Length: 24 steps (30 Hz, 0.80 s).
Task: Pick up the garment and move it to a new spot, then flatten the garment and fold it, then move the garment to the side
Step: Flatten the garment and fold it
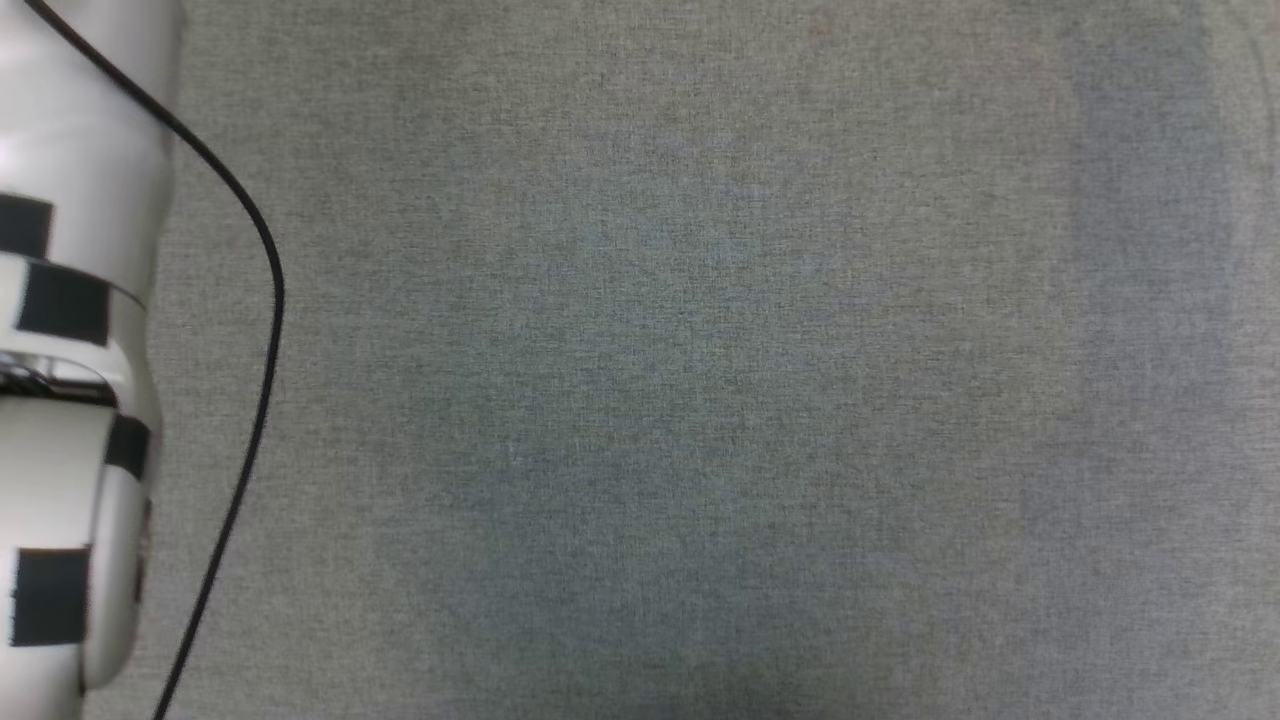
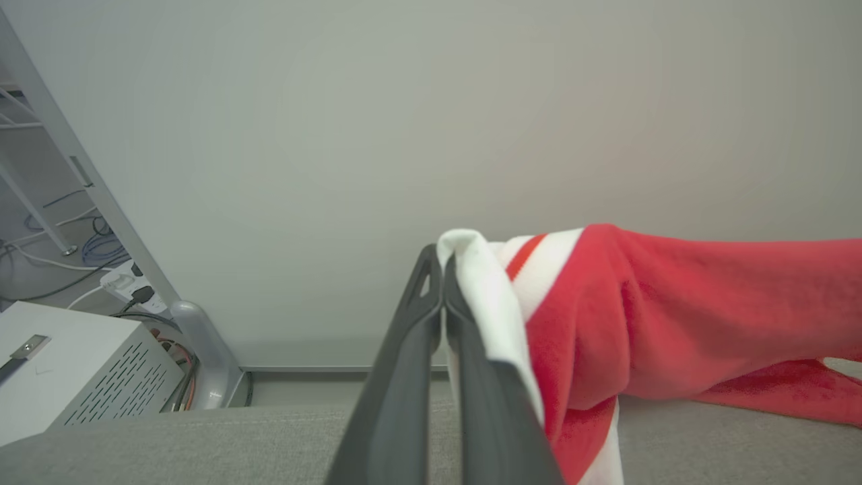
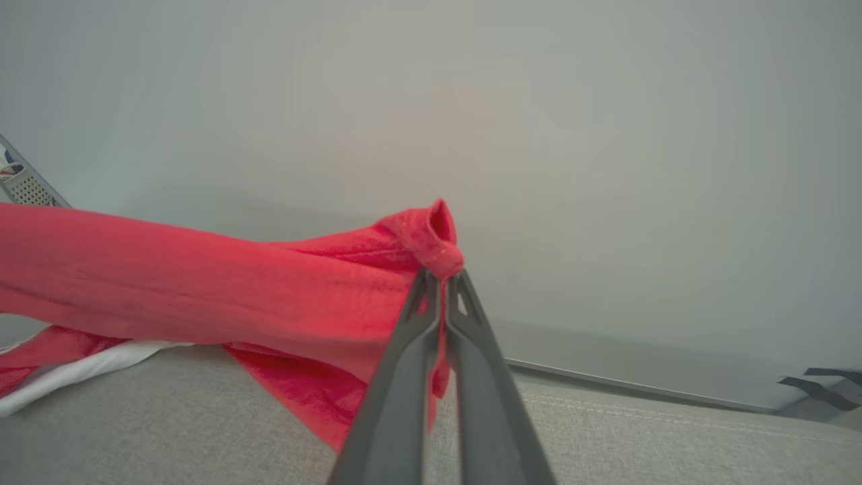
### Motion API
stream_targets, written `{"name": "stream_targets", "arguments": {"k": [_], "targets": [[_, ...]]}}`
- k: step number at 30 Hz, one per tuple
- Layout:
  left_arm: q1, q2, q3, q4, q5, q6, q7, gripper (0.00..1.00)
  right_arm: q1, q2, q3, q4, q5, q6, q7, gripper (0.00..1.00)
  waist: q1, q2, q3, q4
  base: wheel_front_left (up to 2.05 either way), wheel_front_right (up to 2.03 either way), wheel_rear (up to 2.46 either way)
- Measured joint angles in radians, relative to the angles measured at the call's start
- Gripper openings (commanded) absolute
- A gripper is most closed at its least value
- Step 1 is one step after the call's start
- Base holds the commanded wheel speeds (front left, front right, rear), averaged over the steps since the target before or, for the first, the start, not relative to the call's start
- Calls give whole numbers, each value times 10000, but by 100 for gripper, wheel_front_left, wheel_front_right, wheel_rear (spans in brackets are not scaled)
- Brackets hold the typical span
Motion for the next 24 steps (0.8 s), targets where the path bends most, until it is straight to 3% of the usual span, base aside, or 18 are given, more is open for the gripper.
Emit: {"name": "stream_targets", "arguments": {"k": [5, 10, 17, 24], "targets": [[1532, -320, -148, -186, -882, -10, 2, 0, 1525, -194, 520, -585, 775, 0, -261, 0, -1, 0, -420, 46, 0, 0, 0], [3719, -286, -849, -1198, -1361, -10, -10, 0, 3633, -543, 1014, -1269, 1593, -8, -522, 0, -2, 0, -1049, 100, 0, 0, 0], [6595, 276, -823, -3490, -1139, -2, -13, 0, 6253, -1202, 1350, -2251, 2263, -6, -966, 0, -4, 0, -2123, 198, 0, 0, 0], [9383, 483, -593, -5298, -633, 272, -12, 0, 8809, -1645, 1197, -3206, 2546, -4, -1145, 0, -4, 0, -3333, 339, 0, 0, 0]]}}
